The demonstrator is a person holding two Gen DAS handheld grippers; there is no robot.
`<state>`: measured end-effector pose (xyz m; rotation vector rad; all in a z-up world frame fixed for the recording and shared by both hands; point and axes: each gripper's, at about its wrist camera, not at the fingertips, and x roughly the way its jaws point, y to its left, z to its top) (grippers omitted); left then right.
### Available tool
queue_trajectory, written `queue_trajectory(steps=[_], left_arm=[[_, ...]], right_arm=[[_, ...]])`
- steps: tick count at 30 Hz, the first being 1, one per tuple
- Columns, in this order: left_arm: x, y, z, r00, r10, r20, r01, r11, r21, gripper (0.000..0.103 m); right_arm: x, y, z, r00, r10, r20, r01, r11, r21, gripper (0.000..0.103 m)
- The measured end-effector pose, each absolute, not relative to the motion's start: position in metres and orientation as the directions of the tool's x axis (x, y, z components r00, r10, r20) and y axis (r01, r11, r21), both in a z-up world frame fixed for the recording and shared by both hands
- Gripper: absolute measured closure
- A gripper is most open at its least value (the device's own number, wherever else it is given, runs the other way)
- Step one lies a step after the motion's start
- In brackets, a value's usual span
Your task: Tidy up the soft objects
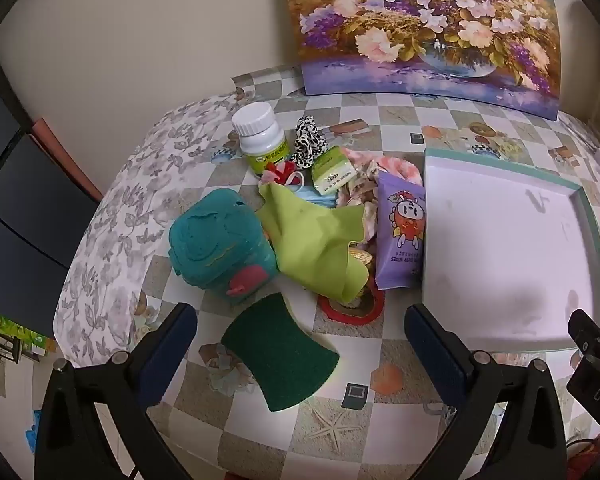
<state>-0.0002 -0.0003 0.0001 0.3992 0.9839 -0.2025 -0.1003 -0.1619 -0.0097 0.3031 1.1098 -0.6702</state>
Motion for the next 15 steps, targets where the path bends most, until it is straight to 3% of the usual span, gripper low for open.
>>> queue_trajectory(steps=[15], left_arm=[[-0.008, -0.004, 0.004, 0.548, 0.017, -0.836, 0.338, 0.91, 0.239, 0.0]], right_arm=[[-0.098, -0.157, -0.008, 0.286, -0.342, -0.895, 0.629, 0.772, -0.093, 0.0]])
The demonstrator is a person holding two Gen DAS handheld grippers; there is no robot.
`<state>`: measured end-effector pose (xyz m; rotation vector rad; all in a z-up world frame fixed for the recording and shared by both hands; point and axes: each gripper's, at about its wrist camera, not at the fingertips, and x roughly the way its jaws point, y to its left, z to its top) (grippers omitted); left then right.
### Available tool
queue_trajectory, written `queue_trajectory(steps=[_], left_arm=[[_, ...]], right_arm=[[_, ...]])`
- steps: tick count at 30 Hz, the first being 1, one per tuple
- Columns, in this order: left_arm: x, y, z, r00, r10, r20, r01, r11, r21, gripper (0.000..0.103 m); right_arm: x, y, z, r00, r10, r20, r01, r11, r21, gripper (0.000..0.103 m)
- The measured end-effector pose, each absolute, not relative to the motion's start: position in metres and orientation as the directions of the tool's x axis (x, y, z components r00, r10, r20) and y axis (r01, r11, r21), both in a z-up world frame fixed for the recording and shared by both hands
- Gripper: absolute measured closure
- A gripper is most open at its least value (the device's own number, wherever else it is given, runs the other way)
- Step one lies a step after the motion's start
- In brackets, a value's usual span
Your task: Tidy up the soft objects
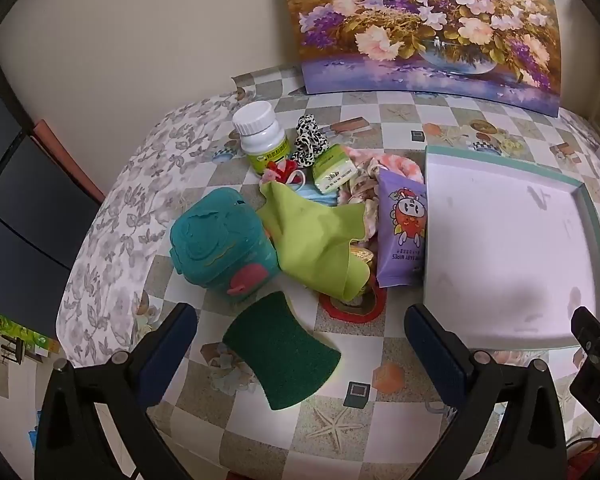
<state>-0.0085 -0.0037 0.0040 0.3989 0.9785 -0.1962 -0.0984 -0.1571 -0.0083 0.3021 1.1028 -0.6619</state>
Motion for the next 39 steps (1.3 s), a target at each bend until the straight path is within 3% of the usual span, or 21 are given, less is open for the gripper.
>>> queue_trajectory(steps=[39], left_arm=[[-0.0029, 0.0002, -0.0014, 0.54, 0.018, -0.841, 0.346, 0.907, 0.241, 0.0]], right_arm=[[-0.0988, -0.1562, -0.0069, 0.29, -0.334, -0.897, 0.619, 0.781, -0.09, 0.0]])
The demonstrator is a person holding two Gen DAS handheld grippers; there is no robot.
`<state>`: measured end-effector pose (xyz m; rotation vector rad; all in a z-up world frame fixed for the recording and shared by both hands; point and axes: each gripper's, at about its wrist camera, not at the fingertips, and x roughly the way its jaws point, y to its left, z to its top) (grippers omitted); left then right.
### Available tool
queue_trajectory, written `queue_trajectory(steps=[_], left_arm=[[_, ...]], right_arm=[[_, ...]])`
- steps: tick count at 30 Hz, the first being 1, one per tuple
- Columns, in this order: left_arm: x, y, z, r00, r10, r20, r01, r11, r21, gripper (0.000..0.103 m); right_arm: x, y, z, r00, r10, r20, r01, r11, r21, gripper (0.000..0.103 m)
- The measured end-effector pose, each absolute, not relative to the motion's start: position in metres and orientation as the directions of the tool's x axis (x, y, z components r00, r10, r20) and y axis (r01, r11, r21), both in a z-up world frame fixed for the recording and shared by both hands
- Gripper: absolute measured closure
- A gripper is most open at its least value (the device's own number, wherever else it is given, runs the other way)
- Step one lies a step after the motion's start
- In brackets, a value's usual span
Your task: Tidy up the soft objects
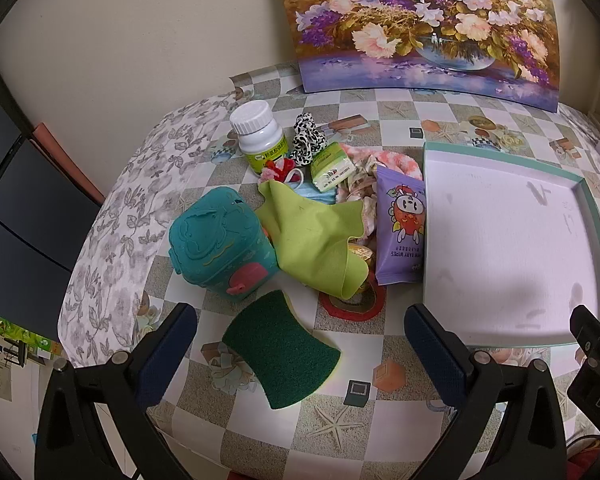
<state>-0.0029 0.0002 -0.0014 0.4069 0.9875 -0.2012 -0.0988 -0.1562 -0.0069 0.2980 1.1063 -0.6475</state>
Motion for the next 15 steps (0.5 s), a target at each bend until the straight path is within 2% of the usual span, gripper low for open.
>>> queue_trajectory(steps=[15], left_arm=[[-0.0033, -0.0003, -0.0016, 0.537, 0.018, -0.843, 0.348, 0.906, 0.242, 0.0]], right_arm=[[-0.098, -0.1548, -0.0065, 0.29, -0.333, -0.897, 0.617, 0.782, -0.092, 0.0]])
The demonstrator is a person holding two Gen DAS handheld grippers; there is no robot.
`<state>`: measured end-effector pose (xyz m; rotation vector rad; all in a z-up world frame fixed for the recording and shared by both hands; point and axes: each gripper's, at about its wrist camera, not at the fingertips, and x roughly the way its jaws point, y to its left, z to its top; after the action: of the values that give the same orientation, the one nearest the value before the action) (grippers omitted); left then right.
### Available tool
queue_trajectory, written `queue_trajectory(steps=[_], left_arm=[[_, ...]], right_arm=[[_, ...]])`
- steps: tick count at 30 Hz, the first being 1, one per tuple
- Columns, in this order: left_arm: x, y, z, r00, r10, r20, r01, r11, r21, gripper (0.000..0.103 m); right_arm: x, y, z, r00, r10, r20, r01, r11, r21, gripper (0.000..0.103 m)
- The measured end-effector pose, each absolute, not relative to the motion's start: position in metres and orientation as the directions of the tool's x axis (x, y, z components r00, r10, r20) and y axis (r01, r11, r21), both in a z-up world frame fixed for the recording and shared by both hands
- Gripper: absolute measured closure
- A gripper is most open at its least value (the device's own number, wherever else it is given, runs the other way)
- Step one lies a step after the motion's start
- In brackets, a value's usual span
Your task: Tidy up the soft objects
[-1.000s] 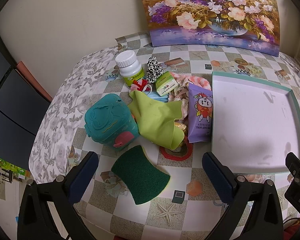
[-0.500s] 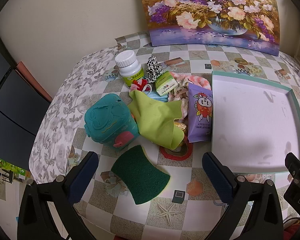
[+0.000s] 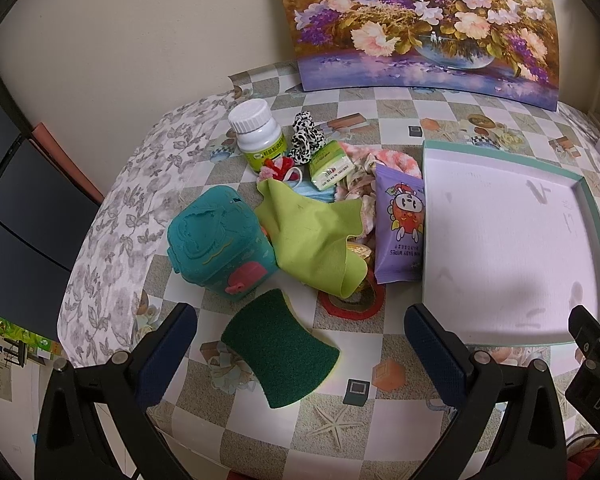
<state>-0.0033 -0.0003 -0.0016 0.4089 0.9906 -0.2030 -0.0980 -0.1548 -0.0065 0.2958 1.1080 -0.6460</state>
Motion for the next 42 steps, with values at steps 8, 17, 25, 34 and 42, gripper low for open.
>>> queue_trajectory(steps=[8, 17, 25, 34, 42], left_arm=[[-0.003, -0.001, -0.002, 0.537, 0.019, -0.843, 0.348, 0.906, 0.242, 0.0], [-0.003, -0.001, -0.002, 0.537, 0.019, -0.843, 0.348, 0.905, 0.242, 0.0], [0.001, 0.005, -0.008, 0.513, 0.02, -0.858, 0.331, 0.918, 0.219, 0.0], [0.039, 0.044, -0.048, 0.306, 0.071, -0.949, 0.149, 0.981, 0.121, 0.0], [0.054, 0.058, -0.076, 0.206, 0.156, -0.966, 0.058, 0.983, 0.172, 0.0]], right_arm=[[-0.098, -0.155, -0.007, 0.289, -0.333, -0.898, 0.615, 0.783, -0.092, 0.0], [-0.098, -0.154, -0.008, 0.288, -0.332, -0.898, 0.614, 0.784, -0.093, 0.0], [-0.096, -0.151, -0.008, 0.288, -0.326, -0.9, 0.608, 0.788, -0.091, 0.0], [-0.081, -0.139, -0.029, 0.305, -0.146, -0.941, 0.549, 0.835, 0.049, 0.0], [-0.062, -0.129, -0.041, 0.29, -0.078, -0.954, 0.524, 0.847, 0.09, 0.0]])
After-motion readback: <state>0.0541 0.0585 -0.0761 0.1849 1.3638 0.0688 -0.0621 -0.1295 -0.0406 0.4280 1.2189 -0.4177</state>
